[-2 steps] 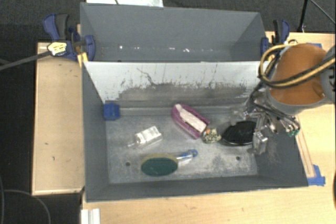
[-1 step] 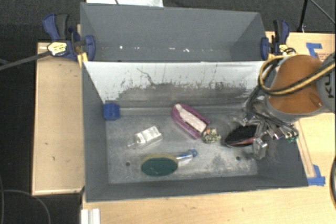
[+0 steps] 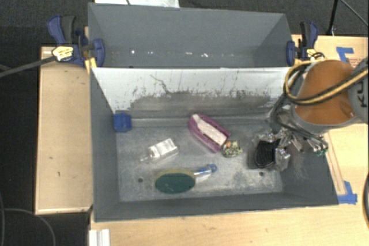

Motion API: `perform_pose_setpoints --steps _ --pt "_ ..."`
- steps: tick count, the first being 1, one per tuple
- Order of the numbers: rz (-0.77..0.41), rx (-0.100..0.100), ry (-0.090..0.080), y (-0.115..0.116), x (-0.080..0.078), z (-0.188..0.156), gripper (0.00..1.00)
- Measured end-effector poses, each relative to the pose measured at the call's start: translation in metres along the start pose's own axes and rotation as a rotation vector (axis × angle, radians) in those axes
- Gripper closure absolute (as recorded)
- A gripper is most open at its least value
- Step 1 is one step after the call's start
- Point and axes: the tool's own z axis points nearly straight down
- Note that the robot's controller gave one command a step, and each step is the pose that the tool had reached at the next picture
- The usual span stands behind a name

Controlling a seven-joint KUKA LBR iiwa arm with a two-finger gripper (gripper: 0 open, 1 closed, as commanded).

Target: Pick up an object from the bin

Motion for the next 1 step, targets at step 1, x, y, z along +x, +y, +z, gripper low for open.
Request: perform_pose_setpoints --steps 1 --pt "-0.497 0.003 -0.002 -0.0032 0.0078 -0.1687 1.0"
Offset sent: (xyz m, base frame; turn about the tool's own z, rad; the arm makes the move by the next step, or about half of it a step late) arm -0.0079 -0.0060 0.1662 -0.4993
